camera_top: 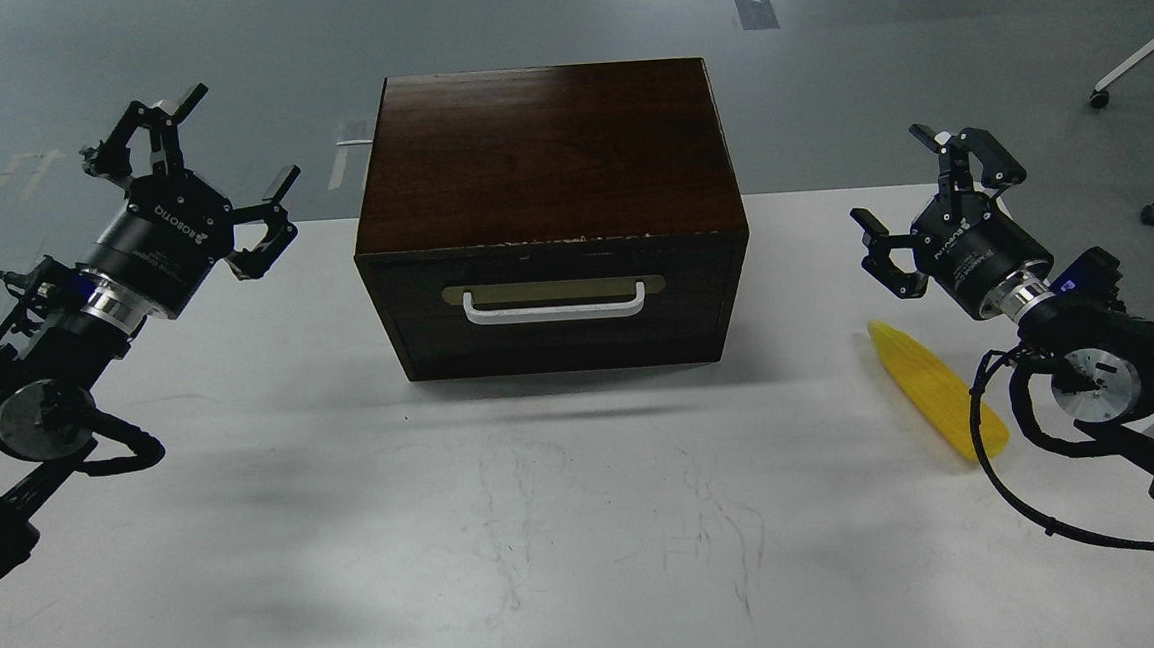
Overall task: Put corn in drawer with both arms
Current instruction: 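Raise the left gripper and move it toward the wooden box, then reach the left gripper down to the white drawer handle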
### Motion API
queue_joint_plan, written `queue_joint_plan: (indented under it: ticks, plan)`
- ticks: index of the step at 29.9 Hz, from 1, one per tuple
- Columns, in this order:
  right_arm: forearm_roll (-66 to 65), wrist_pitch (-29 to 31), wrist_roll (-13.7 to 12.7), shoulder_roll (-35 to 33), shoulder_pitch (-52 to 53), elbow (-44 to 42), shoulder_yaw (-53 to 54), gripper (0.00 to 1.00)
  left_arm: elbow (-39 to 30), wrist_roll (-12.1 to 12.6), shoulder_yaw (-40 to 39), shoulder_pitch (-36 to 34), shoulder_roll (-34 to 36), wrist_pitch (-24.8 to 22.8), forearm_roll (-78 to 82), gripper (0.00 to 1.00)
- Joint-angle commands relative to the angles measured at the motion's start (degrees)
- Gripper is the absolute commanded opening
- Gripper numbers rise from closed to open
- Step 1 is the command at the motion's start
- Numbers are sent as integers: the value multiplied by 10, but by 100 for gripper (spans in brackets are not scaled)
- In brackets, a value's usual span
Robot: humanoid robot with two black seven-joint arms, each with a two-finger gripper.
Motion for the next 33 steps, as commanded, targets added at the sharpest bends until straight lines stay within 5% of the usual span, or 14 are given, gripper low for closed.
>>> queue_joint_plan:
  ticks: [1, 21, 25, 33]
  plan:
    - [0, 0, 0, 1, -1, -1, 0, 100, 2, -2, 0, 0, 1, 0, 0, 98]
    - [-1, 5, 0, -5, -1, -5, 2, 100, 165, 4, -2, -10, 48, -2, -2, 98]
    - [-1, 5, 0, -18, -1, -7, 11, 100, 174, 32, 1, -17, 50, -2, -1, 99]
    - [-1, 8, 0, -18, -1, -26, 11, 100, 173, 26, -3, -18, 63, -2, 13, 99]
